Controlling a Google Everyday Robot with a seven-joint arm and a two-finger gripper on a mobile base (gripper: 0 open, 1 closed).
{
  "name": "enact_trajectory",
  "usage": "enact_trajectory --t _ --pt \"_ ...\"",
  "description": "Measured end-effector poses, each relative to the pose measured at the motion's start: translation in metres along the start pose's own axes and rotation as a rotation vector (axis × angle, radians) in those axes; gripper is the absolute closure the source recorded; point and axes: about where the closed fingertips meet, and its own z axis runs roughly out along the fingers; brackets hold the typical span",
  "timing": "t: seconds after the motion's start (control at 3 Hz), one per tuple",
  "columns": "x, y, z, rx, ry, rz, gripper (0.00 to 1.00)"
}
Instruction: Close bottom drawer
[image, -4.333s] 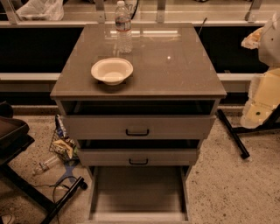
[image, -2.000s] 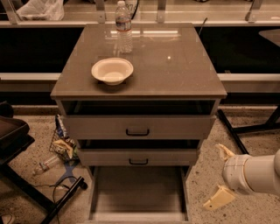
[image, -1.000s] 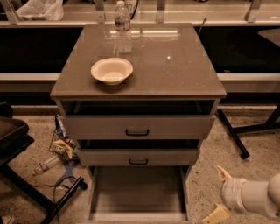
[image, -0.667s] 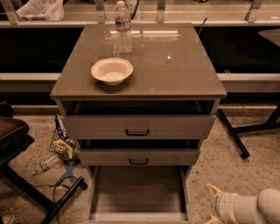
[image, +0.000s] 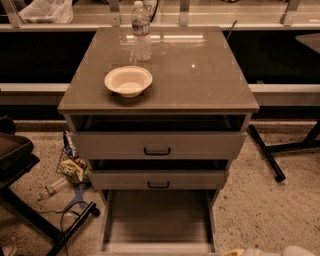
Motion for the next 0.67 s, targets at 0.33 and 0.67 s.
enact_trajectory --t 0.33,0.67 --pt "0.034 0.014 0.028 -0.036 -0.010 0.041 0.95" --pt "0.054 0.029 0.052 -0.064 -0.044 0.084 1.00"
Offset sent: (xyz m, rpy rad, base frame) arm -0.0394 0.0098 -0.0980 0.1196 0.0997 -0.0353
